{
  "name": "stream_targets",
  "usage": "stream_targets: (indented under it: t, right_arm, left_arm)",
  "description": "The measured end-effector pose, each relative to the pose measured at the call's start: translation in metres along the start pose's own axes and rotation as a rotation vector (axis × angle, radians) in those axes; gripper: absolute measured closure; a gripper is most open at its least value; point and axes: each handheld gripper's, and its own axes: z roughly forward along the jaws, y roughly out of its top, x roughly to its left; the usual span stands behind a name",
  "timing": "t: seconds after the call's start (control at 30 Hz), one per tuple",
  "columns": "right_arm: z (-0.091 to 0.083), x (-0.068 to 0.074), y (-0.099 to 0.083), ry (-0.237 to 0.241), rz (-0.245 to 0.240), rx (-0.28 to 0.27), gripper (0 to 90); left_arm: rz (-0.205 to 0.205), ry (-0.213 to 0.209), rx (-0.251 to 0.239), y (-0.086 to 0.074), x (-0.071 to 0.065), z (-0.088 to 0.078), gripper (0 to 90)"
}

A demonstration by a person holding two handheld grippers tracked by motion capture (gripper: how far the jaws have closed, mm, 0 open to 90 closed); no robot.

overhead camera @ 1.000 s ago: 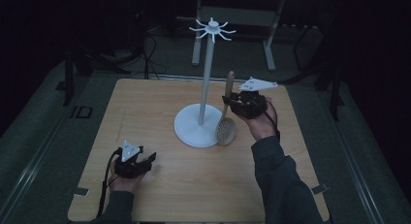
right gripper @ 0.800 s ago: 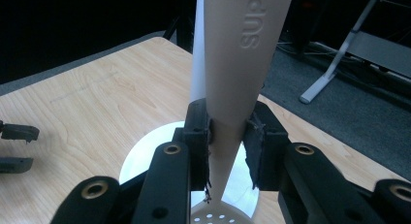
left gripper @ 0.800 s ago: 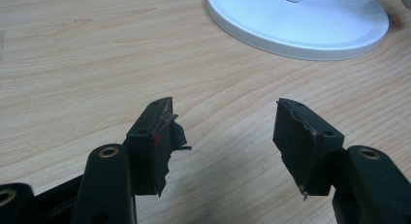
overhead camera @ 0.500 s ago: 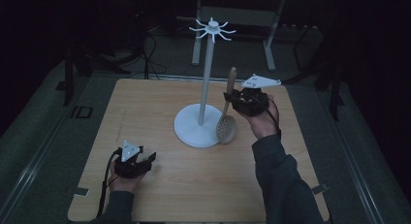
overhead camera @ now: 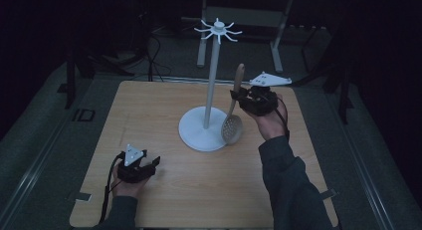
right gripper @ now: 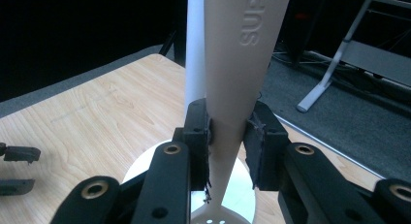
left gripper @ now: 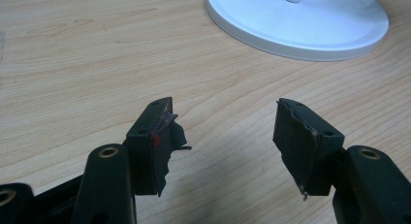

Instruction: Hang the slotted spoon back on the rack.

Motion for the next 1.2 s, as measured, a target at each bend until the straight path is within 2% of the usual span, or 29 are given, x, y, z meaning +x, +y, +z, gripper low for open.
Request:
stream_targets:
  t: [1.2]
  right_arm:
    - [-0.007, -0.001, 0.028, -0.007, 0.01, -0.058, 72.7]
  left_arm:
    - [0.002, -0.002, 0.003, 0.0, 0.0, 0.001, 40.2]
